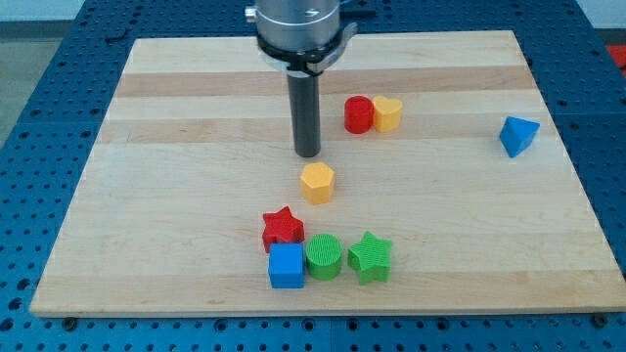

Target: Slide the yellow hexagon closer to the red star

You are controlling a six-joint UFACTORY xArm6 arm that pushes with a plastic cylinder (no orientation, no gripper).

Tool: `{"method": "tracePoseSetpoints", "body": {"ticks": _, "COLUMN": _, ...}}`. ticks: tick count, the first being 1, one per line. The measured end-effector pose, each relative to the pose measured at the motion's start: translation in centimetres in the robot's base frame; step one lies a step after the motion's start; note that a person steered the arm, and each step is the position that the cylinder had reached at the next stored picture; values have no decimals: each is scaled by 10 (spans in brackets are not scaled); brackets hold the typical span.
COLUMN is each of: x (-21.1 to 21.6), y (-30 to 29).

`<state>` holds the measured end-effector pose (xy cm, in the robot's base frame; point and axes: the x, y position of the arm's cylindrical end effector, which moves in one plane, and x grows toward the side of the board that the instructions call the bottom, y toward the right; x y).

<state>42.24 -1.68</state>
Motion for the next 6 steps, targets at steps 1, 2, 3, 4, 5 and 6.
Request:
{"method": "tracePoseSetpoints", "body": {"ticks": 1, "x": 6, "y": 21}}
{"method": "tracePoseSetpoints", "body": {"ticks": 2, "x": 17, "y": 22}}
{"method": "tracePoseSetpoints", "body": {"ticks": 3, "x": 30, "y": 16}}
{"method": "tracePoseSetpoints", "body": {"ticks": 4, "x": 47, "y": 14}}
{"method": "tracePoseSetpoints", "body": {"ticks": 5, "x": 60, "y": 14}}
{"method": "tracePoseSetpoints", "body": {"ticks": 6, "x": 60, "y": 14}}
